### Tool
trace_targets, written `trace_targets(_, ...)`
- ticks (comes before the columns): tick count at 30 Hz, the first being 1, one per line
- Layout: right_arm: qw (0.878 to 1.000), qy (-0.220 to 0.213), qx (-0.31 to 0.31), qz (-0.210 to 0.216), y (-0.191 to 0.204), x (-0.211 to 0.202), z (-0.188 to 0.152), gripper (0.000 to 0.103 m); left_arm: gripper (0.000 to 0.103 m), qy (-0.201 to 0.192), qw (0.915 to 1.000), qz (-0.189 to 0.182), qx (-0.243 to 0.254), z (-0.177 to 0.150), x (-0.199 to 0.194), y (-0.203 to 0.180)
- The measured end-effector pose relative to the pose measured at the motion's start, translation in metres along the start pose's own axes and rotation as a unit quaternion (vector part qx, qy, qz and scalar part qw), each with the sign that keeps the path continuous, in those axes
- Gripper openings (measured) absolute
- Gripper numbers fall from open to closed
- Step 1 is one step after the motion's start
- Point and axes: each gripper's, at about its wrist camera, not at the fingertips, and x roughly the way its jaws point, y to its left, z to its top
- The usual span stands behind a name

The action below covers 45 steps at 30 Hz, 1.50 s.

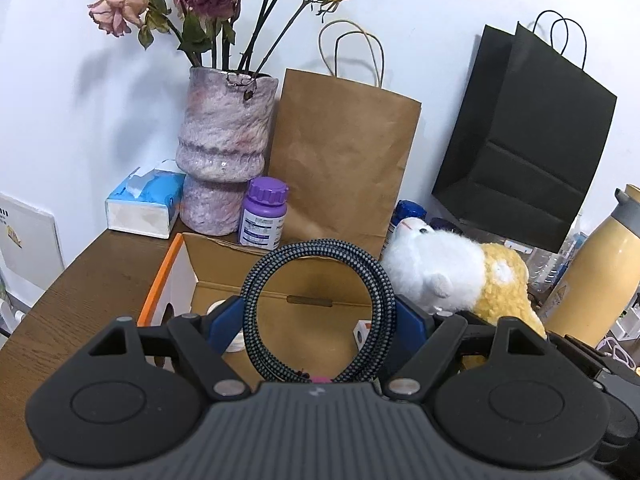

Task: Flip cup upright
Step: 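Carry the black cable with the left gripper and plush toy with the right into the box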

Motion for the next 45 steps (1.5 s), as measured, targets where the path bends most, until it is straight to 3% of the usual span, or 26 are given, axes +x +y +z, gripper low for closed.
trace_targets(11,1.000,0.014,-0.003,-0.005,-0.004,0.011,-0.002,0.045,0.080,0.003,0.9998,0.020,-0.007,0.002,0.009,0.011)
trace_targets(18,0.999,0.030,-0.009,-0.008,-0.005,0.022,-0.003,0.045,0.080,0.006,0.9985,0.053,0.009,-0.001,0.024,0.013)
trace_targets(25,0.999,0.050,-0.014,-0.009,-0.005,0.031,-0.007,0.046,0.084,0.022,0.9975,0.059,0.030,-0.007,0.036,0.009)
trace_targets(28,0.998,0.059,-0.009,-0.013,-0.008,0.035,-0.009,0.052,0.091,0.019,0.9973,0.063,0.034,-0.008,0.035,0.008)
trace_targets(29,0.998,0.062,-0.009,-0.016,-0.009,0.036,-0.010,0.063,0.094,0.017,0.9973,0.063,0.034,-0.008,0.035,0.008)
trace_targets(30,0.998,0.062,-0.007,-0.020,-0.010,0.036,-0.010,0.080,0.099,0.014,0.9972,0.065,0.034,-0.008,0.034,0.007)
trace_targets(32,0.998,0.060,-0.008,-0.027,-0.010,0.036,-0.010,0.093,0.101,0.004,0.9966,0.073,0.037,-0.009,0.033,0.007)
trace_targets(45,0.998,0.058,-0.004,-0.035,-0.012,0.033,-0.009,0.093,0.103,-0.003,0.9916,0.120,0.047,-0.014,0.027,0.010)
